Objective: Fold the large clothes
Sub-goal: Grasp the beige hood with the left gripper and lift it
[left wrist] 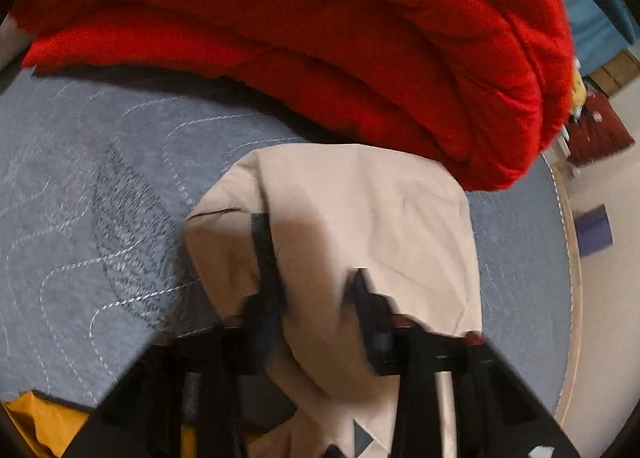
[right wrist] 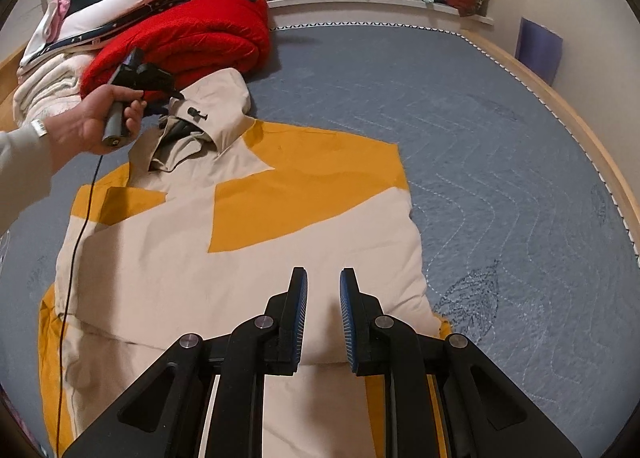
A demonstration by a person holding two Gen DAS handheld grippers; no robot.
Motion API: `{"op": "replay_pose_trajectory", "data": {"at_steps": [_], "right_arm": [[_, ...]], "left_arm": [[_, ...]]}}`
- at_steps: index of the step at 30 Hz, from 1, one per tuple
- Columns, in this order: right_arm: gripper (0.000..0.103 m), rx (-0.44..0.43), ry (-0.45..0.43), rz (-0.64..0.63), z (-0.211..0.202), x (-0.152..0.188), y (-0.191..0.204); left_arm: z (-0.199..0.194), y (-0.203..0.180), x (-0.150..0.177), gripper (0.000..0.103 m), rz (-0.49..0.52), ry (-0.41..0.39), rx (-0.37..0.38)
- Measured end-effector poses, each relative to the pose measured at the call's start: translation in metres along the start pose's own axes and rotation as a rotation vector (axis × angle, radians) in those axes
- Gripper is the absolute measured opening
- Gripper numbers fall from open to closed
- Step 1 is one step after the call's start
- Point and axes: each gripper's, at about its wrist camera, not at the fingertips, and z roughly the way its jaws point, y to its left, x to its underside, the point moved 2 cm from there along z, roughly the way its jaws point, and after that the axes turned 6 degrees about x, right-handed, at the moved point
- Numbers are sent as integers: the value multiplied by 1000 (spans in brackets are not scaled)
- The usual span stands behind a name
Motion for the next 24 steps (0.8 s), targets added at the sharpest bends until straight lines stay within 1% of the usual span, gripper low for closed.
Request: {"op": "replay_pose_trajectory", "data": {"at_steps": [1, 3, 4, 7, 10, 11, 13, 14, 15, 16, 17, 18, 21, 22, 23, 24], "right_arm": [[18, 4, 2, 4, 1, 0, -2], [18, 2, 10, 21, 2, -2, -6], [18, -3, 13, 35, 2, -3, -8], [18, -21, 7, 77, -3, -8, -15], [18, -38, -24, 113, -17, -13, -23], [18, -42, -36, 118, -22, -14, -24], [18, -50, -63, 137, -31, -17, -28], [18, -61, -74, 160, -37, -18, -31], [18, -76, -79, 176, -39, -18, -32], [18, -96, -88, 194, -43, -19, -33], [18, -113, -99, 207, -46, -19, -33], [18, -129, -111, 216, -49, -19, -33], [18, -196, -157, 248, -61, -21, -31], [19, -221, -166, 257, -63, -22, -30], [20, -246, -170, 264, -64, -21, -29], [24, -263, -171, 267, -64, -21, -28]], "left_arm": [[-5, -6, 2, 4, 25, -13, -1], [-24, -22, 11, 2, 77, -32, -3], [-34, -30, 18, 2, 99, -36, 8], [-81, -64, 53, 2, 220, -48, 38], [-142, -96, 109, 1, 358, -71, 56], [-166, -106, 131, 1, 396, -87, 74], [-211, -122, 180, 1, 466, -124, 94], [-233, -128, 212, 1, 494, -132, 115], [-252, -130, 246, 2, 507, -132, 142], [-263, -129, 277, 2, 511, -125, 150], [-268, -126, 308, 3, 505, -99, 146], [-268, -115, 353, 3, 482, -30, 141], [-262, -85, 435, 3, 422, 128, 158], [-267, -78, 446, 4, 418, 120, 140], [-274, -70, 450, 4, 406, 83, 130], [-281, -63, 449, 5, 386, 46, 144]]}}
